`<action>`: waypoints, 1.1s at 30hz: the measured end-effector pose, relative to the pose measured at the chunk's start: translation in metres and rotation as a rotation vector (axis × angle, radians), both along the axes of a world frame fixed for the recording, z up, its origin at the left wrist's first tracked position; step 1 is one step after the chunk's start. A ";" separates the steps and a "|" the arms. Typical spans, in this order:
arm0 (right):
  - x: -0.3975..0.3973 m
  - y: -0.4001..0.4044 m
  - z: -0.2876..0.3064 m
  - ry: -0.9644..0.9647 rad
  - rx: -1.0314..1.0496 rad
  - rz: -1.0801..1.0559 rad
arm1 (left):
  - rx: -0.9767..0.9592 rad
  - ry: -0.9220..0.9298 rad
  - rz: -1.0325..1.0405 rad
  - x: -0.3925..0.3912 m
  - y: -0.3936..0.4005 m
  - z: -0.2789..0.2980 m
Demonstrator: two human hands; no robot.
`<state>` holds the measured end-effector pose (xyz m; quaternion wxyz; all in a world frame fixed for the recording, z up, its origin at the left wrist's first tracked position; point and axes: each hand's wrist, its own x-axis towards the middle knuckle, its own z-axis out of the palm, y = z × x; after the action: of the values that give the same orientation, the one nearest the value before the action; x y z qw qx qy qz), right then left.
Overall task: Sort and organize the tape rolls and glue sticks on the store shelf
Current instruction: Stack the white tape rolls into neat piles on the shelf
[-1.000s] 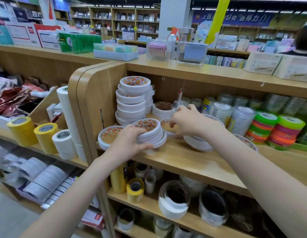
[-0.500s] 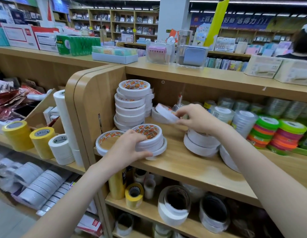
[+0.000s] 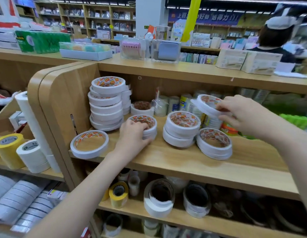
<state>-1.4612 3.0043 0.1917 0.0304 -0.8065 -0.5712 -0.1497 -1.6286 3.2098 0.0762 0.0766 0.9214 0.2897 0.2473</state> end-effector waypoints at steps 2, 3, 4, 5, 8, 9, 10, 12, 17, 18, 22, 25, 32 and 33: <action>0.002 -0.011 -0.011 -0.034 -0.036 -0.078 | -0.019 -0.063 -0.012 0.007 -0.003 -0.005; 0.002 -0.014 -0.019 -0.045 -0.061 -0.105 | -0.045 -0.130 -0.019 0.009 -0.005 -0.006; 0.002 -0.014 -0.028 -0.044 -0.104 -0.133 | -0.065 -0.194 -0.011 0.009 -0.005 -0.007; 0.001 -0.012 -0.037 -0.031 -0.160 -0.160 | -0.078 -0.239 0.021 0.008 -0.006 -0.007; 0.000 -0.006 -0.053 0.000 -0.251 -0.175 | -0.124 -0.307 0.108 0.000 -0.008 -0.012; -0.001 -0.006 -0.050 -0.009 -0.225 -0.175 | -0.158 -0.318 0.096 -0.004 -0.009 -0.014; -0.001 -0.006 -0.045 -0.022 -0.174 -0.162 | -0.192 -0.336 0.069 -0.009 -0.011 -0.016; -0.007 -0.004 -0.031 0.012 0.012 -0.045 | -0.218 -0.382 0.010 -0.021 -0.014 -0.019; -0.048 0.057 -0.023 0.194 0.051 0.304 | -0.170 -0.428 -0.040 -0.049 -0.015 -0.012; -0.054 0.075 -0.027 0.188 -0.001 0.331 | -0.150 -0.422 -0.034 -0.055 -0.013 -0.011; -0.070 0.133 -0.048 -0.037 -0.237 0.297 | -0.102 -0.355 0.036 -0.072 -0.004 -0.010; -0.066 0.146 -0.050 0.023 -0.244 0.305 | -0.135 -0.277 0.052 -0.074 -0.004 -0.017; -0.046 0.135 -0.036 0.337 -0.146 0.366 | -0.239 -0.233 0.018 -0.050 -0.007 -0.017; -0.043 0.133 -0.035 0.376 -0.120 0.371 | -0.252 -0.237 0.005 -0.047 -0.008 -0.016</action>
<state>-1.5038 3.1372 0.1567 0.1148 -0.7021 -0.7013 0.0448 -1.6757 3.2023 0.0601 0.2246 0.8682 0.3097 0.3161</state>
